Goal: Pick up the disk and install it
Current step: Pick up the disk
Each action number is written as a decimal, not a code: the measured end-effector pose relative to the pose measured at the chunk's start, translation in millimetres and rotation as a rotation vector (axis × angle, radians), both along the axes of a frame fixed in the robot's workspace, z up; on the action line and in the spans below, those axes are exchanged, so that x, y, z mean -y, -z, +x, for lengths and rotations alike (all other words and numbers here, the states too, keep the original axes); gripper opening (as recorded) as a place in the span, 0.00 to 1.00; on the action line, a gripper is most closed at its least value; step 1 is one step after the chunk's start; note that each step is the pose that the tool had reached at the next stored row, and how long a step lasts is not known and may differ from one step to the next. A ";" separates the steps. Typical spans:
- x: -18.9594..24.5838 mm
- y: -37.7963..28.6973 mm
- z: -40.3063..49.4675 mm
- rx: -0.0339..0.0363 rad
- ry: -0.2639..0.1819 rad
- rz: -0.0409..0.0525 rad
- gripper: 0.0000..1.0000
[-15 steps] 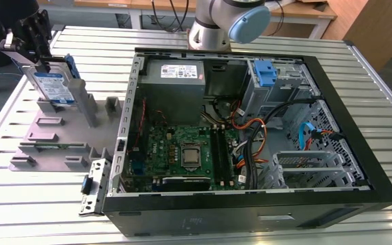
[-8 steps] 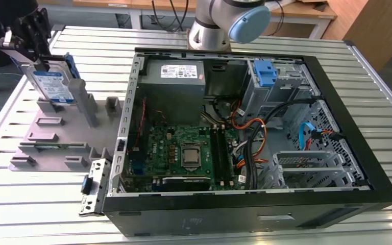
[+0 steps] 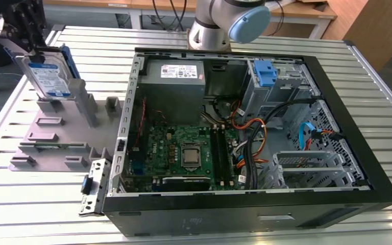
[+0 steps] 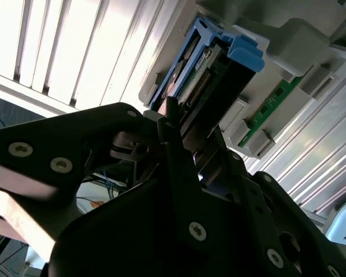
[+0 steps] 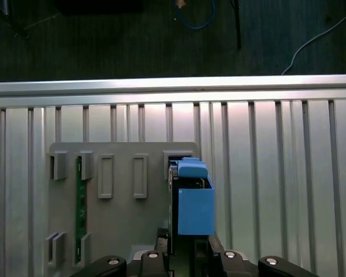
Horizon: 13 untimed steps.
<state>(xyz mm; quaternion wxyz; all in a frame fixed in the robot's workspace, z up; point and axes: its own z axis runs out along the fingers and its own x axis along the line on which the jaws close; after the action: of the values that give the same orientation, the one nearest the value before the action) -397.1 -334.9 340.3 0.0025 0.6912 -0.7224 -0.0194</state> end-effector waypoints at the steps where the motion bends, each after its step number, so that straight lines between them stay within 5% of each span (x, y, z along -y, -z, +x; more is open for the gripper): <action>1: -0.1 -3.2 0.0 0.0001 0.000 0.0001 0.35; 13: -0.3 -32.5 0.0 0.0001 0.000 0.0001 0.35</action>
<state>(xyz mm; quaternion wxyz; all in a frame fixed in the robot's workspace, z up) -397.1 -334.6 372.8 0.0025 0.6912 -0.7224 -0.0194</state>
